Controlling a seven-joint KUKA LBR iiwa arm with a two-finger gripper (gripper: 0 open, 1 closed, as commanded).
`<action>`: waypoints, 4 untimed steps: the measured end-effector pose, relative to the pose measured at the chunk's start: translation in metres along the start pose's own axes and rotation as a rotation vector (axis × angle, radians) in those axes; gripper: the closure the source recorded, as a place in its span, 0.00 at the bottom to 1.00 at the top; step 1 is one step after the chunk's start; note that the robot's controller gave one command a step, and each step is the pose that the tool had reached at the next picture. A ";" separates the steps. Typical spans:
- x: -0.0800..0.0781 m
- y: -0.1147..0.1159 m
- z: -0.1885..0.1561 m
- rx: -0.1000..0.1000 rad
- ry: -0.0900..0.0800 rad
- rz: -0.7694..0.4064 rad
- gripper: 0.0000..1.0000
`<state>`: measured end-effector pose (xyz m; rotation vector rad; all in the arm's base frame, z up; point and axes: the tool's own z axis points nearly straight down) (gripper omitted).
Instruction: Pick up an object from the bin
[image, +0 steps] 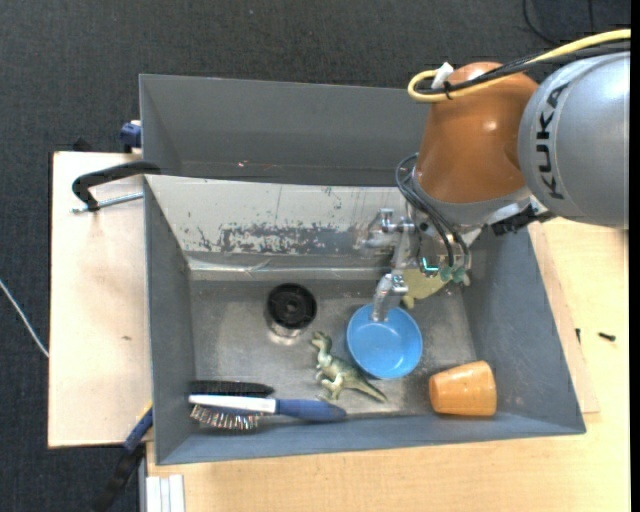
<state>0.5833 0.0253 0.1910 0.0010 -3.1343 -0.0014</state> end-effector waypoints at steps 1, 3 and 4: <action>-0.020 0.055 0.116 0.000 -0.014 -0.198 0.00; 0.000 0.108 0.115 -0.004 -0.022 -0.072 1.00; 0.025 0.066 -0.053 0.003 -0.021 -0.547 1.00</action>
Offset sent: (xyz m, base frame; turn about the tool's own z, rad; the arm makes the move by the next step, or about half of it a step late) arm 0.0150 0.0526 -0.1210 -0.1968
